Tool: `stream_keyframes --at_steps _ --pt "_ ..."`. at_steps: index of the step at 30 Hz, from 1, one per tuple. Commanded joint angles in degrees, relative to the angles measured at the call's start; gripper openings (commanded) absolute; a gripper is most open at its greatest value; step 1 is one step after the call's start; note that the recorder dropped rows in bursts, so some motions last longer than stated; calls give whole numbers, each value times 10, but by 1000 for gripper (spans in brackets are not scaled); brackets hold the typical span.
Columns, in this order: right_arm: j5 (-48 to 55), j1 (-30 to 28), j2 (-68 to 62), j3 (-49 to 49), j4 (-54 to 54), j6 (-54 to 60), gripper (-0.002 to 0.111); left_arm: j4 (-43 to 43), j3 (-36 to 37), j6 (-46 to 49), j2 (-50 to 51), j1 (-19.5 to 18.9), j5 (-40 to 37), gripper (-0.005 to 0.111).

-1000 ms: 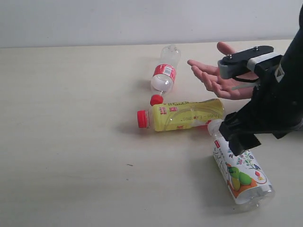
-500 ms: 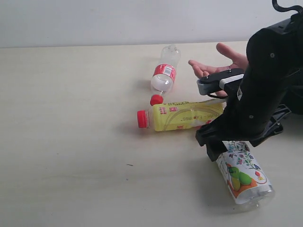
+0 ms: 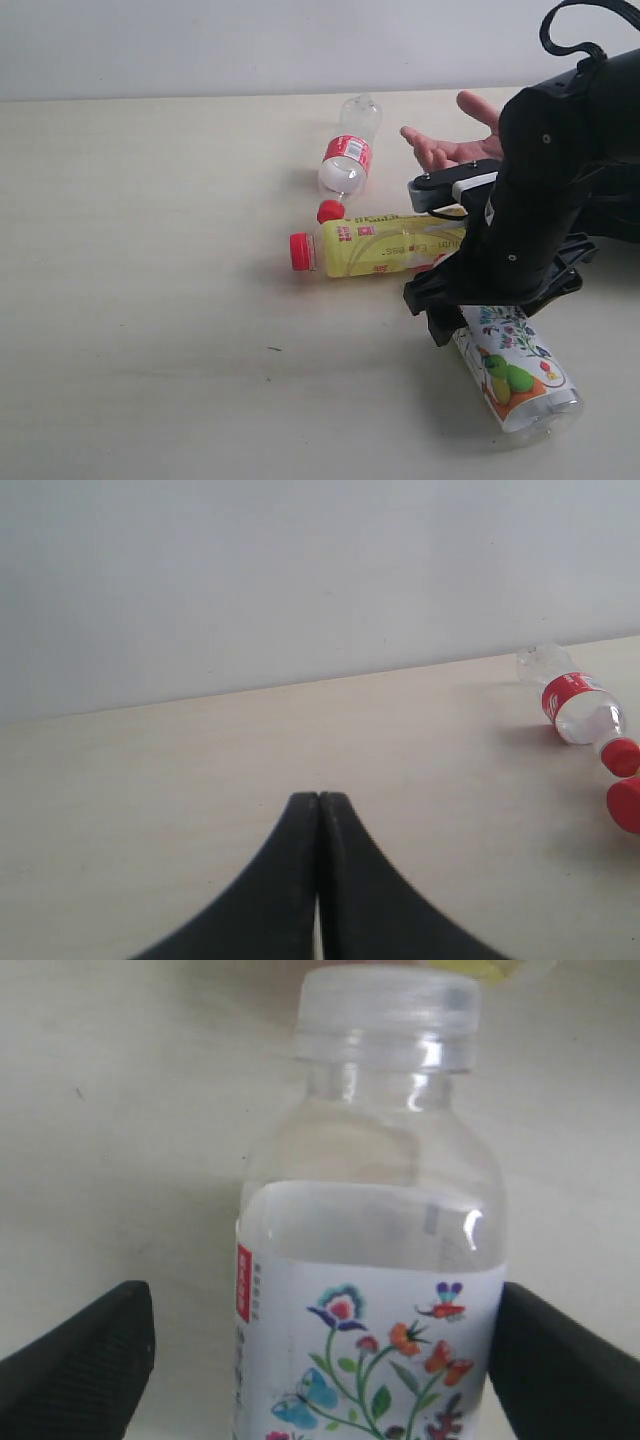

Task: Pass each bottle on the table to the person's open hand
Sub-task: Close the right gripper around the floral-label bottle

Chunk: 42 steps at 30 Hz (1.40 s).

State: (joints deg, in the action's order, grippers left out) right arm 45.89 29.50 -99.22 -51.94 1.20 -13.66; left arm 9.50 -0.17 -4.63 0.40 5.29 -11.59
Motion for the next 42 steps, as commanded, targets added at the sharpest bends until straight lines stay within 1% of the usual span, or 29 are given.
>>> stream_keyframes --at_steps 1,7,10,14,16,30,32,35,36,40,42 --pt "-5 2 0 -3 8 0 84 2 2 1 -4 -2 5 0" --pt "-2 2 0 -3 10 0 82 2 2 1 -4 -2 5 0" --pt "-2 2 0 -3 10 0 74 2 2 1 -4 -2 5 0" --pt "-2 2 0 -3 10 0 59 2 2 1 -4 -2 5 0" --pt "-2 2 0 -3 10 0 56 2 2 1 -4 -2 5 0" --pt "-2 2 -35 -3 2 0 56 2 2 1 -4 -2 5 0" --pt "-4 2 -39 -3 2 0 58 2 2 1 -4 -2 5 0" --pt "-4 2 -42 -3 4 0 70 2 2 1 -4 -2 5 0" --pt "-4 2 -42 -3 4 0 72 2 2 1 -4 -2 5 0" --pt "-4 2 -42 -3 4 2 72 2 2 1 -4 -2 5 0" --pt "-4 2 -42 -3 4 4 70 2 2 1 -4 -2 5 0"
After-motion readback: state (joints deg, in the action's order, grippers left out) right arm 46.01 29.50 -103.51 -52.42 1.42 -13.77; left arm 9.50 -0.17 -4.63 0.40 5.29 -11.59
